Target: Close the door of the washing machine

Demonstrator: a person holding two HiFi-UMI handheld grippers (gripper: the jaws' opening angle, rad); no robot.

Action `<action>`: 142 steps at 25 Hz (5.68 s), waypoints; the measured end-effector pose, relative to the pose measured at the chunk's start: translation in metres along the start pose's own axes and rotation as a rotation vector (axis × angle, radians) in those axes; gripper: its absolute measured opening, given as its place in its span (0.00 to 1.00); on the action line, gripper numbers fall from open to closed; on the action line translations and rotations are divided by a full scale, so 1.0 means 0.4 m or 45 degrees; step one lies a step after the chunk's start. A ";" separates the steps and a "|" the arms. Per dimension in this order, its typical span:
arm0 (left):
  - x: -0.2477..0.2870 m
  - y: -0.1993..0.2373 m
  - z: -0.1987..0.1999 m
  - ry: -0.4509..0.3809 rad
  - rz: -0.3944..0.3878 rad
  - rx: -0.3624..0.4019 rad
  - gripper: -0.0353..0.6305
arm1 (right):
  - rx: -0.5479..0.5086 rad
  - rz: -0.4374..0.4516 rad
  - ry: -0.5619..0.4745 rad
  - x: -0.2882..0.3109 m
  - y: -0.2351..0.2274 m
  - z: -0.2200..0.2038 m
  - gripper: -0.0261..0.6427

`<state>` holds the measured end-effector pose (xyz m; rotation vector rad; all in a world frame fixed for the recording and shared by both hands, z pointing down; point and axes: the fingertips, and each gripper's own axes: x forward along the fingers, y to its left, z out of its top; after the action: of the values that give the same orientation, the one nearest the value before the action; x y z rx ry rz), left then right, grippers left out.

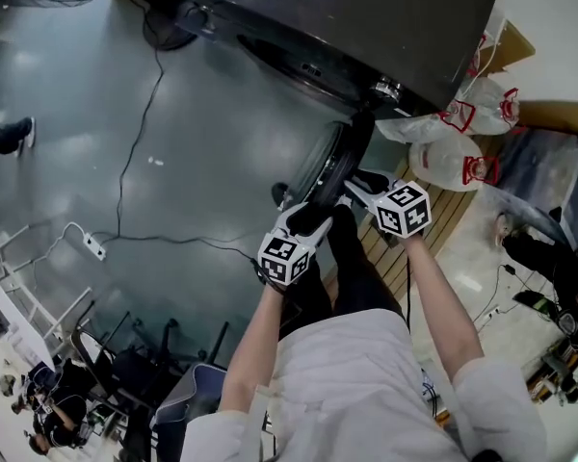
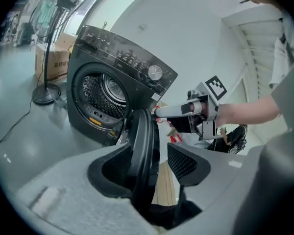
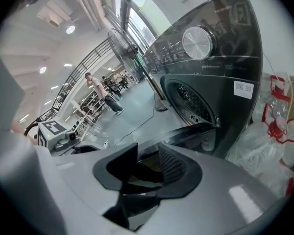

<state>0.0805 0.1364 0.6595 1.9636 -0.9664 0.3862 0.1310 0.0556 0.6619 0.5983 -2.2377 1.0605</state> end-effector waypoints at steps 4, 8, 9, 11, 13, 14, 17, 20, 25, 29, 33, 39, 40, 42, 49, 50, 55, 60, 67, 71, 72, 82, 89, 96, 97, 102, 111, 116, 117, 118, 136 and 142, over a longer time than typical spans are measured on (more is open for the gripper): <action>-0.007 0.034 0.018 0.039 0.065 0.110 0.41 | 0.022 -0.029 -0.020 0.021 0.005 0.017 0.24; -0.023 0.076 0.043 0.004 0.109 0.082 0.41 | 0.082 -0.029 -0.080 0.039 0.010 0.035 0.23; -0.023 0.084 0.049 -0.003 0.113 0.083 0.40 | 0.094 -0.036 -0.094 0.040 0.008 0.039 0.21; -0.024 0.102 0.062 -0.012 0.120 0.099 0.38 | 0.118 -0.050 -0.119 0.044 0.007 0.049 0.21; -0.030 0.126 0.078 -0.027 0.127 0.103 0.37 | 0.141 -0.055 -0.140 0.055 0.014 0.061 0.22; -0.034 0.137 0.085 -0.034 0.130 0.102 0.37 | 0.152 -0.056 -0.148 0.061 0.018 0.066 0.22; -0.041 0.164 0.107 -0.049 0.137 0.117 0.37 | 0.171 -0.071 -0.158 0.075 0.022 0.082 0.23; -0.043 0.187 0.127 -0.049 0.142 0.147 0.37 | 0.179 -0.092 -0.164 0.089 0.022 0.095 0.23; -0.050 0.224 0.157 -0.033 0.155 0.128 0.37 | 0.188 -0.140 -0.169 0.110 0.023 0.117 0.23; -0.054 0.251 0.179 -0.029 0.150 0.118 0.36 | 0.210 -0.196 -0.186 0.123 0.018 0.133 0.21; -0.058 0.283 0.198 -0.022 0.146 0.128 0.35 | 0.223 -0.237 -0.220 0.142 0.010 0.149 0.18; -0.065 0.331 0.233 -0.008 0.162 0.179 0.34 | 0.242 -0.274 -0.274 0.160 0.004 0.179 0.18; -0.065 0.340 0.241 -0.010 0.167 0.183 0.34 | 0.243 -0.277 -0.279 0.164 0.003 0.185 0.18; -0.064 0.353 0.258 -0.010 0.169 0.197 0.35 | 0.243 -0.280 -0.288 0.170 0.003 0.194 0.18; -0.048 0.390 0.312 -0.027 0.176 0.246 0.36 | 0.232 -0.300 -0.324 0.185 -0.007 0.228 0.18; -0.047 0.393 0.318 -0.023 0.172 0.252 0.36 | 0.234 -0.298 -0.329 0.187 -0.006 0.232 0.18; -0.043 0.405 0.336 -0.014 0.163 0.270 0.37 | 0.216 -0.306 -0.338 0.198 0.000 0.245 0.18; -0.040 0.418 0.360 -0.014 0.189 0.290 0.38 | 0.223 -0.307 -0.361 0.201 -0.005 0.259 0.17; -0.031 0.443 0.399 -0.007 0.297 0.291 0.39 | 0.205 -0.307 -0.350 0.211 -0.021 0.284 0.16; -0.024 0.459 0.426 -0.055 0.342 0.276 0.39 | 0.186 -0.312 -0.330 0.220 -0.031 0.301 0.15; -0.021 0.462 0.432 -0.059 0.348 0.280 0.39 | 0.186 -0.311 -0.329 0.221 -0.034 0.304 0.15; -0.005 0.490 0.479 -0.115 0.472 0.189 0.39 | 0.192 -0.333 -0.349 0.227 -0.058 0.336 0.13; 0.009 0.509 0.507 -0.155 0.511 0.058 0.37 | 0.200 -0.338 -0.349 0.237 -0.073 0.355 0.13; 0.031 0.532 0.533 -0.196 0.454 -0.001 0.36 | 0.233 -0.338 -0.389 0.237 -0.090 0.377 0.12; 0.035 0.535 0.537 -0.200 0.447 -0.001 0.36 | 0.233 -0.335 -0.393 0.237 -0.093 0.380 0.11; 0.051 0.545 0.561 -0.226 0.414 -0.006 0.36 | 0.241 -0.338 -0.416 0.239 -0.108 0.393 0.09; 0.090 0.546 0.598 -0.248 0.367 0.007 0.34 | 0.317 -0.364 -0.439 0.245 -0.134 0.375 0.07; 0.113 0.550 0.634 -0.274 0.339 -0.001 0.29 | 0.410 -0.405 -0.442 0.259 -0.166 0.370 0.06; 0.117 0.551 0.641 -0.278 0.334 0.004 0.29 | 0.422 -0.410 -0.447 0.259 -0.172 0.375 0.06; 0.121 0.552 0.646 -0.284 0.329 0.008 0.29 | 0.430 -0.414 -0.449 0.260 -0.177 0.379 0.06; 0.184 0.636 0.599 -0.143 0.359 0.084 0.06 | 0.609 -0.475 -0.563 0.265 -0.216 0.411 0.04; 0.221 0.663 0.648 -0.165 0.313 0.088 0.06 | 0.632 -0.487 -0.556 0.271 -0.213 0.415 0.04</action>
<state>-0.0883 -0.2000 0.7214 1.9555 -1.2994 0.4387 0.0520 -0.1425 0.6954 1.5289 -2.0643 1.3799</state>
